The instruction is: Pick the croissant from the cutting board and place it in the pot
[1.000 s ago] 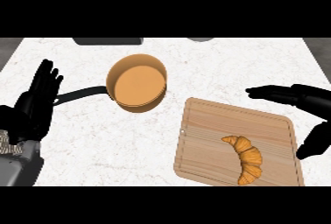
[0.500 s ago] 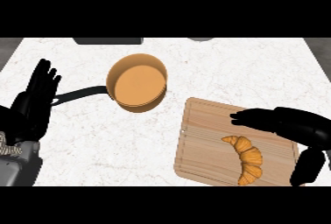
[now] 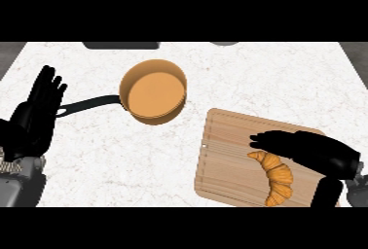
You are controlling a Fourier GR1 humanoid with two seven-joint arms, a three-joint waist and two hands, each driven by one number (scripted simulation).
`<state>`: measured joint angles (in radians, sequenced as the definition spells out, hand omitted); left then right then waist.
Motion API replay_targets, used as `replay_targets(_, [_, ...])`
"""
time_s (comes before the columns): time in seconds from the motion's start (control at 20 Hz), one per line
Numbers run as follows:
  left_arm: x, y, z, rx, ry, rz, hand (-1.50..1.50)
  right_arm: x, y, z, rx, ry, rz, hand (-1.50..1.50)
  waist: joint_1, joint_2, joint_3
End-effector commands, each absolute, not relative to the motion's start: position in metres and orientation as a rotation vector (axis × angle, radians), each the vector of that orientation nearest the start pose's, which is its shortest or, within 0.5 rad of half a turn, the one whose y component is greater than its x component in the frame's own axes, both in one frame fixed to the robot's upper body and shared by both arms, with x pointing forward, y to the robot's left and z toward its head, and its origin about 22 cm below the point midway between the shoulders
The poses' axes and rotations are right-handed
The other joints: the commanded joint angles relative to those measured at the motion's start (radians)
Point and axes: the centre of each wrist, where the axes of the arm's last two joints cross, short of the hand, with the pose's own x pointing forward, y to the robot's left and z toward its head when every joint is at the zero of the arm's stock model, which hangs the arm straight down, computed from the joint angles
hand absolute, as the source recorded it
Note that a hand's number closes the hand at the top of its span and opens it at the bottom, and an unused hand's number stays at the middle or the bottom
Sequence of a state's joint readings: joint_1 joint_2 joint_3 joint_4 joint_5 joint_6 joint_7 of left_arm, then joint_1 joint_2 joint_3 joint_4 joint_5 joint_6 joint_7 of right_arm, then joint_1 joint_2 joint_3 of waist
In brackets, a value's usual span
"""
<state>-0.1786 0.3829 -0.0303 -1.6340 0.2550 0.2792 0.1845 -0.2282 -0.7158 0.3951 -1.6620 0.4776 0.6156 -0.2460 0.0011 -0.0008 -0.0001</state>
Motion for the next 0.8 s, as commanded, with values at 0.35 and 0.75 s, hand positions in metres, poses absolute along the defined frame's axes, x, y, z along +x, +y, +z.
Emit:
replay_targets(0.35, [0.273, 0.3, 0.076, 0.188, -1.615, 0.08, 0.0, 0.262, -0.269, 0.055, -0.076, -1.298, 1.739, -1.5, 0.001, 0.001, 0.0])
replay_targets(0.75, [0.282, 0.282, 0.089, 0.21, -1.608, 0.067, 0.0, 0.272, -0.269, 0.035, -0.133, -1.248, 1.728, -1.5, 0.001, 0.001, 0.0])
